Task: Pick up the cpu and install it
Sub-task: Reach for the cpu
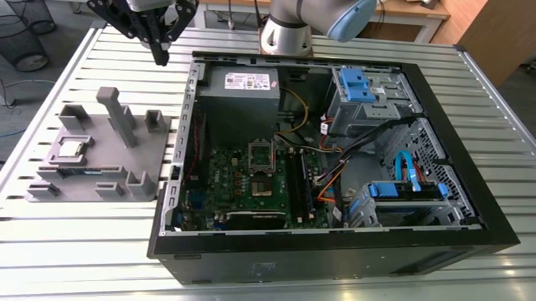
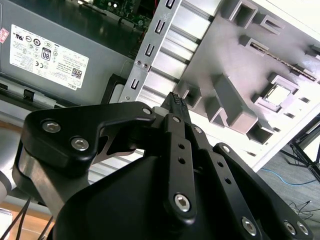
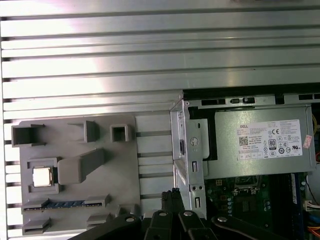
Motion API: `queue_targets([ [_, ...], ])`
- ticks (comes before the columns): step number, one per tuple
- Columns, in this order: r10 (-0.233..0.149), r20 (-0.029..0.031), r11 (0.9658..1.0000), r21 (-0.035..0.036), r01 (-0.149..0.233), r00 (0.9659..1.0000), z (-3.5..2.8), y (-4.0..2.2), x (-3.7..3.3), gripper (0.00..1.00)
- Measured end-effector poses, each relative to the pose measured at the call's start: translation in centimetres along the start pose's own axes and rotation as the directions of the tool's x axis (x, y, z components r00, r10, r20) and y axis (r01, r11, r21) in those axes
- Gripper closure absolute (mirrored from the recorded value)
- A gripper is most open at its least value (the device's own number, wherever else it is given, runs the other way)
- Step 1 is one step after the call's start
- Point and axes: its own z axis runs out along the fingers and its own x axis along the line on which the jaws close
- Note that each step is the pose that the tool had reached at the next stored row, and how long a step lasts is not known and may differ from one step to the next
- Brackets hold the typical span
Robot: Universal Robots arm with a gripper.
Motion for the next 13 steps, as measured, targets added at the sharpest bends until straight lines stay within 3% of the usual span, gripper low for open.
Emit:
queue_targets([
  [13, 0.000, 0.0000, 1.0000, 0.0001, 0.000, 1.0000, 0.09, -0.11, 1.37, 0.89],
])
